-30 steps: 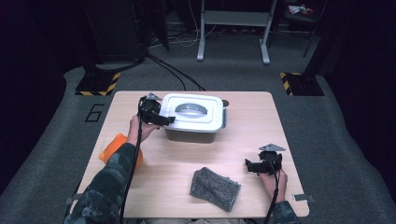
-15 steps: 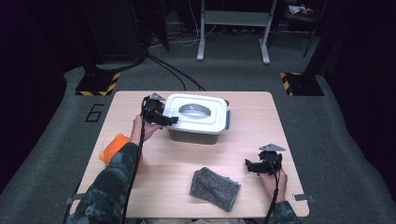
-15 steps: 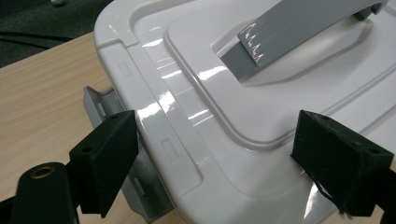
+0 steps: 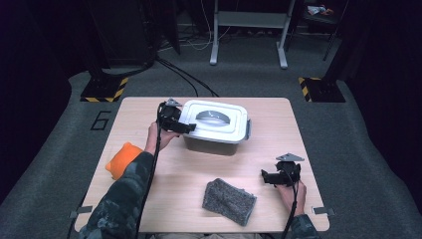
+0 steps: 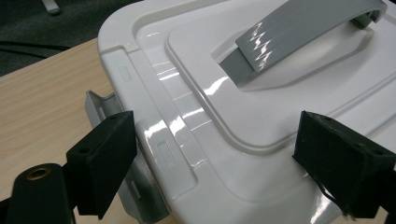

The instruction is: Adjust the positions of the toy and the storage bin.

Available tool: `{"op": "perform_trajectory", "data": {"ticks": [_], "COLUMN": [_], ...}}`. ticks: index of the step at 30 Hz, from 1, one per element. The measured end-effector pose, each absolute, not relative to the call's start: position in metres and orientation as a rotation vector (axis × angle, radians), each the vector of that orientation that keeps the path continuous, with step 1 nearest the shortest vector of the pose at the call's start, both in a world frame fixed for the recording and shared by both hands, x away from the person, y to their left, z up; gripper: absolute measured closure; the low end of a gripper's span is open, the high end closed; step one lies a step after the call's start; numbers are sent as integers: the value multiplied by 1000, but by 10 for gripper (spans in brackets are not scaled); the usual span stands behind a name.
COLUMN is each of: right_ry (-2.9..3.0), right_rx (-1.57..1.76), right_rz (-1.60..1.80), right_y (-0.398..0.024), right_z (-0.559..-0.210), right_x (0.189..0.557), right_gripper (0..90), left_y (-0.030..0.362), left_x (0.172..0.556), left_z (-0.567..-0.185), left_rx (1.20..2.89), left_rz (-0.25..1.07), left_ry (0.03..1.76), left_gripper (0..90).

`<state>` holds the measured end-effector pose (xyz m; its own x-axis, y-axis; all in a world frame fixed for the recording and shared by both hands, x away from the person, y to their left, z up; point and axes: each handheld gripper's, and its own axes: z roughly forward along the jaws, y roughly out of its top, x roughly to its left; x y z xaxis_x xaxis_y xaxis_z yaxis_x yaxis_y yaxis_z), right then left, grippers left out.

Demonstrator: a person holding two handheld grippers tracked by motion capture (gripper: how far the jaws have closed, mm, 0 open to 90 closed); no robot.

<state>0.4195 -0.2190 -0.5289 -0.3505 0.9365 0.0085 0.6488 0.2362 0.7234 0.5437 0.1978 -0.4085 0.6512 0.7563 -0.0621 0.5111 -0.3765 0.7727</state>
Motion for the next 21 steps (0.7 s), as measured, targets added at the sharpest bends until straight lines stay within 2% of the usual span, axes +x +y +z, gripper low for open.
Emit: {"op": "perform_trajectory", "data": {"ticks": [9, 21], "right_ry": [2100, 2151], "right_rx": [1437, 1407], "right_rz": [902, 919], "right_y": [-220, -223], "right_z": [-529, -525], "right_x": [420, 423], "right_gripper": [25, 0], "left_y": [199, 196], "left_x": [533, 469], "left_z": [-398, -373], "left_rx": [2030, 2004], "left_rz": [405, 441], "left_ry": [977, 856], "left_gripper": [117, 117]}}
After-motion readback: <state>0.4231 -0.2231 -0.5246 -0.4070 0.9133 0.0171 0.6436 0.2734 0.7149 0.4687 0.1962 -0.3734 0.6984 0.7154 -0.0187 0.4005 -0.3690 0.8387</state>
